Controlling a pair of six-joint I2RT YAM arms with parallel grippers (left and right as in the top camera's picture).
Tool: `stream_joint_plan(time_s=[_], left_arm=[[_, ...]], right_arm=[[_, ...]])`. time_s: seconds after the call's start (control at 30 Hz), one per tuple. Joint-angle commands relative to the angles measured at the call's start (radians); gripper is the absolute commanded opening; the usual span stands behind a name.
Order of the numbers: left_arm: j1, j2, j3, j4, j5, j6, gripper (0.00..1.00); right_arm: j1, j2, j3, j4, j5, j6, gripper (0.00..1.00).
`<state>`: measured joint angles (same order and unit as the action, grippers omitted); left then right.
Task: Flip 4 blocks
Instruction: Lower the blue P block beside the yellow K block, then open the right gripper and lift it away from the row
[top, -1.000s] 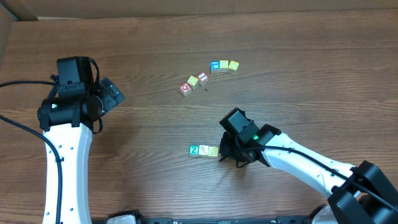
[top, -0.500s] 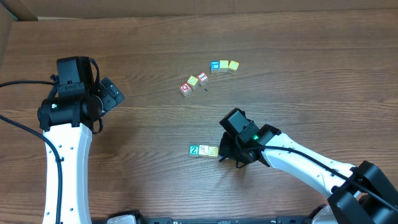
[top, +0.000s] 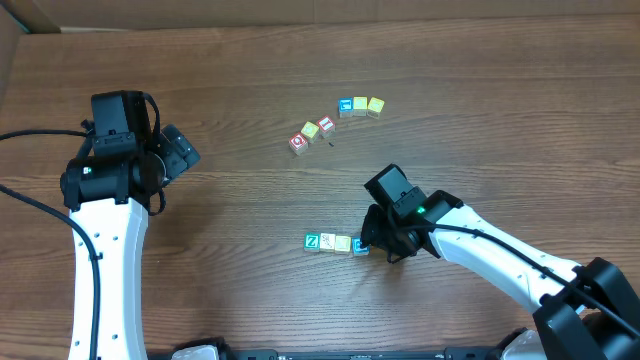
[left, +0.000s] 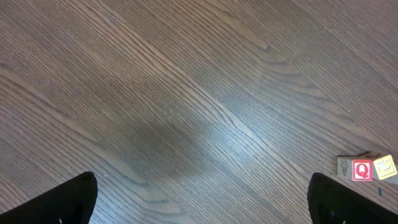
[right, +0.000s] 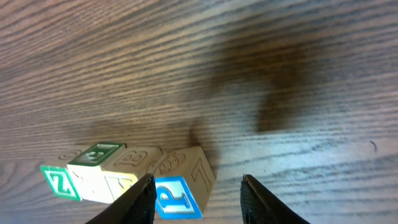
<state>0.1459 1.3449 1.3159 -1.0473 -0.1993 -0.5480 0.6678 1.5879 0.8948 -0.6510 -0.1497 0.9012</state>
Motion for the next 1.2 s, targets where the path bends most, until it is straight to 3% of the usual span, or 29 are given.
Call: stream_joint_plan(time_s=[0.0, 0.13, 0.53, 1.17], left_arm=[[0.003, 0.008, 0.013, 0.001, -0.013, -0.006, 1.00], [0.003, 0.008, 0.013, 0.001, -0.013, -0.006, 1.00], [0.003, 0.008, 0.013, 0.001, -0.013, -0.006, 1.00], [0.003, 0.008, 0.013, 0.001, -0.013, -0.006, 1.00]], right_arm=[[-0.003, -0.033, 0.020, -0.018, -0.006, -0.022, 0.36], [-0.002, -0.032, -0.009, -0.019, -0.005, -0.010, 0.04], [-0.001, -0.028, -0.072, 0.019, -0.010, 0.073, 0.04], [-0.001, -0.028, -0.072, 0.034, -0.087, 0.073, 0.04]])
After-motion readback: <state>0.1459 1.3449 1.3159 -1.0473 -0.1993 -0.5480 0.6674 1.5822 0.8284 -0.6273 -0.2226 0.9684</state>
